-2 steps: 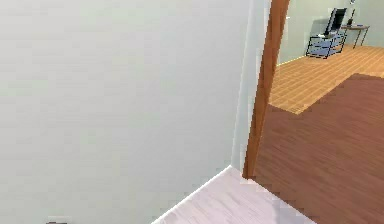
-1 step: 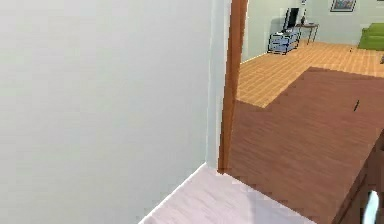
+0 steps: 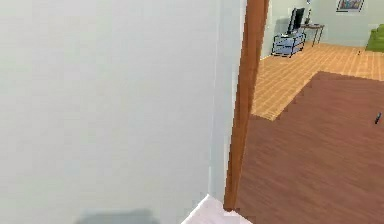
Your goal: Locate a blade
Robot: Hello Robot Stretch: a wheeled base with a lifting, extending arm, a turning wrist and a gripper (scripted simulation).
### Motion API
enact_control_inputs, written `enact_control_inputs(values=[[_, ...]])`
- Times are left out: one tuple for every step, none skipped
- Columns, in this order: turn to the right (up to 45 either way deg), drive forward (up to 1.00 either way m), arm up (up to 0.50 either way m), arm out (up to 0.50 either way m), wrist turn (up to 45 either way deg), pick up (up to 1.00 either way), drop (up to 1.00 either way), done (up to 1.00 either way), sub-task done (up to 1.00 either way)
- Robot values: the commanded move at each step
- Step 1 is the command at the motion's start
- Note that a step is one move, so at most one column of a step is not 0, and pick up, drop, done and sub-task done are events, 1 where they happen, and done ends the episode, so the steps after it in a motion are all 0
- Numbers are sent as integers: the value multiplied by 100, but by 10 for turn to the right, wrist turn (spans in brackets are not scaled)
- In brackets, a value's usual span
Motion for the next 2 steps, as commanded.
enact_control_inputs(values=[[390,0,0,0,0,0,0,0,0],[30,0,0,0,0,0,0,0,0]])
